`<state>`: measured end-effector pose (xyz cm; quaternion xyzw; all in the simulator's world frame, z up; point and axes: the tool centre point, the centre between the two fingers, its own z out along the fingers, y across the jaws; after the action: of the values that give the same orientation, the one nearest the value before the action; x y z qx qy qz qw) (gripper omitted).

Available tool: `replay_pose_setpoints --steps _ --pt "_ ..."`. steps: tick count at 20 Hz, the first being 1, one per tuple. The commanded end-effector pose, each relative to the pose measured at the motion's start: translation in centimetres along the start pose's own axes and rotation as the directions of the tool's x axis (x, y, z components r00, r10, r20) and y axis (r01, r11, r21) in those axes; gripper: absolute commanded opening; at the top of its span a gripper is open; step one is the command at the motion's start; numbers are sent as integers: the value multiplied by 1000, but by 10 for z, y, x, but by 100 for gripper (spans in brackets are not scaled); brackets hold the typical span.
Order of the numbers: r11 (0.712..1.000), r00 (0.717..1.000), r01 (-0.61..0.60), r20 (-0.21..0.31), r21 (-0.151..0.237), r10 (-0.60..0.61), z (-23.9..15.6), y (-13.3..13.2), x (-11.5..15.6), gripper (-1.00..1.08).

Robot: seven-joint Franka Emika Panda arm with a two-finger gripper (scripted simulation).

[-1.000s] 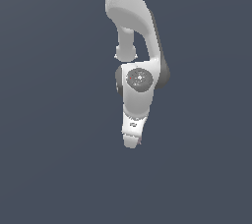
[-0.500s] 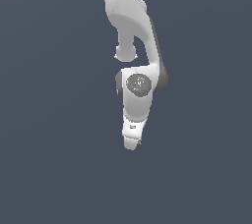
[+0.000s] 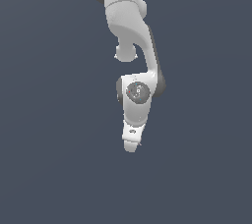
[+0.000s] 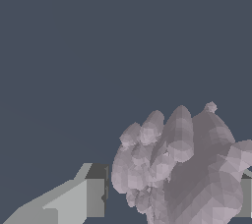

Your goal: Pick up the object and move it to a goal position.

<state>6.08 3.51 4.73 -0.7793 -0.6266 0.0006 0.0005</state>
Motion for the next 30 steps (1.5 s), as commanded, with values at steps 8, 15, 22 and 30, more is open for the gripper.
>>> replay_pose_setpoints --steps 8,15,22,30 --pt "1000 1000 0 0 -1 0 0 1 0 -100" --pt "1000 1000 0 0 -1 0 -2 -3 2 -100" --pt "1000 1000 0 0 -2 0 -11 -22 13 -100" --pt "1000 1000 0 1 -2 0 -34 -70 41 -100"
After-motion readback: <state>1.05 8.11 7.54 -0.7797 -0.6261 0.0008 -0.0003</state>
